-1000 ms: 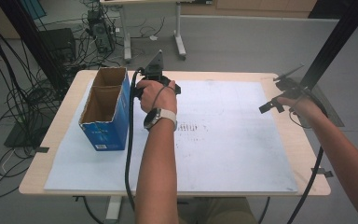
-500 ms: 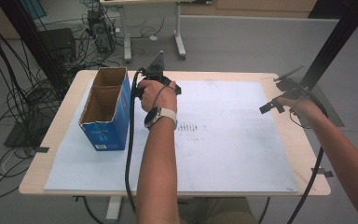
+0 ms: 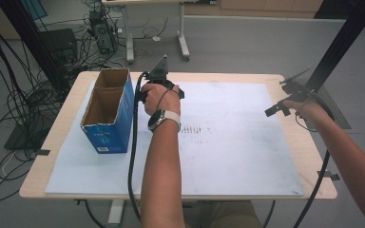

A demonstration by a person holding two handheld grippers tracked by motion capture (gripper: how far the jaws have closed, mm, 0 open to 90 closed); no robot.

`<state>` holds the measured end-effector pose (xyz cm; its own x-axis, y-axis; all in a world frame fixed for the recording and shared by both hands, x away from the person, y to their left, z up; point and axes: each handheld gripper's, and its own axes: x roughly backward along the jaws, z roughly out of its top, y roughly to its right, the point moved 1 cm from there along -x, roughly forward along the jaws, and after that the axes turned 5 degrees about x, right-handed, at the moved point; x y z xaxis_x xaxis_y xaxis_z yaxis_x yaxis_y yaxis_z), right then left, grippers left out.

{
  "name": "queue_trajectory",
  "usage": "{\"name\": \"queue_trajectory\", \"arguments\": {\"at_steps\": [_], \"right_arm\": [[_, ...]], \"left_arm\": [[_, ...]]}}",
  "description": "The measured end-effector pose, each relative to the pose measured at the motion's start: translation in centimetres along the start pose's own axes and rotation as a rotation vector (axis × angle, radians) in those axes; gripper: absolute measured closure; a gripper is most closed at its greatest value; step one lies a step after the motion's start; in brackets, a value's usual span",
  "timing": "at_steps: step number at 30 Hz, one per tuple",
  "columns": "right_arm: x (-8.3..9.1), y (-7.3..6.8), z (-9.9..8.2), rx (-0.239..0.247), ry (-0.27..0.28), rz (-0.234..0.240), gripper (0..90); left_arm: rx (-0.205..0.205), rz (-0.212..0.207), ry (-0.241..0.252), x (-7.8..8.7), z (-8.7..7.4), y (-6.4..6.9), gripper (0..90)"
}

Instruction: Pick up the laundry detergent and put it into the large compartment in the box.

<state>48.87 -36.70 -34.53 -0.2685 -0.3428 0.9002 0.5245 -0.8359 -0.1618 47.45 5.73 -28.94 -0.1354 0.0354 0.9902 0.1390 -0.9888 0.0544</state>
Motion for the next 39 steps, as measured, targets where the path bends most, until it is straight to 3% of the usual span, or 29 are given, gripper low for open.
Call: {"name": "queue_trajectory", "arguments": {"at_steps": [39], "right_arm": [[-0.30,0.13,-0.01,-0.003,-0.002,0.003,8.1]], "left_arm": [[-0.007,0.047,-0.028,-0.66,0.25,-0.14,21.2]]}}
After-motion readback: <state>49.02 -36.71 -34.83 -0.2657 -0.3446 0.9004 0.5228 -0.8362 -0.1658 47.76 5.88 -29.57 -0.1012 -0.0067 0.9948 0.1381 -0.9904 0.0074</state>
